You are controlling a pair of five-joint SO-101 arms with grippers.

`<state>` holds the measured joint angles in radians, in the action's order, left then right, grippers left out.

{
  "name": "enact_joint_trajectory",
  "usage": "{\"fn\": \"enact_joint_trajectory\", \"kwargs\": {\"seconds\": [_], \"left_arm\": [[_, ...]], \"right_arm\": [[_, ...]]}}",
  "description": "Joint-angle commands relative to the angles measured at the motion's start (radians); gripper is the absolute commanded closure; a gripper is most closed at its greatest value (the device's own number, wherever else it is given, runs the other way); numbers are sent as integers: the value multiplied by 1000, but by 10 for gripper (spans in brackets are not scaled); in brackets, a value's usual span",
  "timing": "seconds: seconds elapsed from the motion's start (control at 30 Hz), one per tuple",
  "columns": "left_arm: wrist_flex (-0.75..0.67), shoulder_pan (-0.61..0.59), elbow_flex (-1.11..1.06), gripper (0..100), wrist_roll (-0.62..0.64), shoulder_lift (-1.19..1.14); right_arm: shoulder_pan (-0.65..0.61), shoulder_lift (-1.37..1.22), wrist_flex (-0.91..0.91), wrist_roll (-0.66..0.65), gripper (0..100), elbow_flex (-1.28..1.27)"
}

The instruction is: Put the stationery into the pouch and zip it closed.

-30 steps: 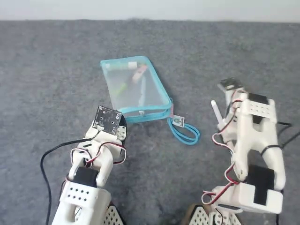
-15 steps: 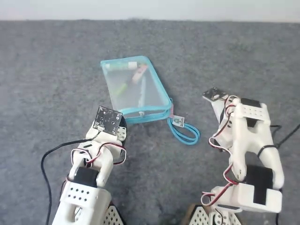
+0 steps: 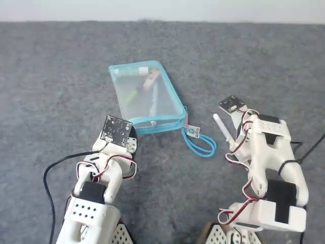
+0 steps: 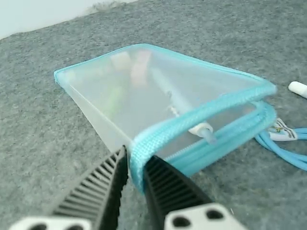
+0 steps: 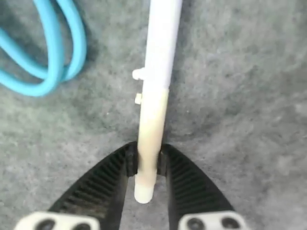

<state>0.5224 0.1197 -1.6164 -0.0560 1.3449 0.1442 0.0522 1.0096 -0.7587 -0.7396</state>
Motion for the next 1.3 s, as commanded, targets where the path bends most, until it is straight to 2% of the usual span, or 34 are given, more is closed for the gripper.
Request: {"fn": "enact_joint_trajectory", "kwargs": {"seconds": [0.0,0.2,0.4,0.53,0.67,0.77,0.87,1.07,1.27], "left_arm": [[-2,15,19,988,-11,15],[-2,15,18,988,-11,15],[-5,15,18,988,-11,15],[-5,15,16,988,-11,15],[-5,15,16,988,-11,15],[-5,15,16,988,-11,15],[-5,15,16,988,-11,15],[-5,15,13,988,-11,15],[-5,15,13,988,-11,15]], "right_arm": [[-7,16,1,71,995,-6],[-21,145,81,186,993,37],[-90,524,285,227,993,38],[-223,788,443,224,993,38],[-443,947,576,221,993,40],[-602,943,621,226,993,40],[-680,874,611,229,992,43],[-682,631,536,292,992,106],[-682,417,536,390,992,287]]}}
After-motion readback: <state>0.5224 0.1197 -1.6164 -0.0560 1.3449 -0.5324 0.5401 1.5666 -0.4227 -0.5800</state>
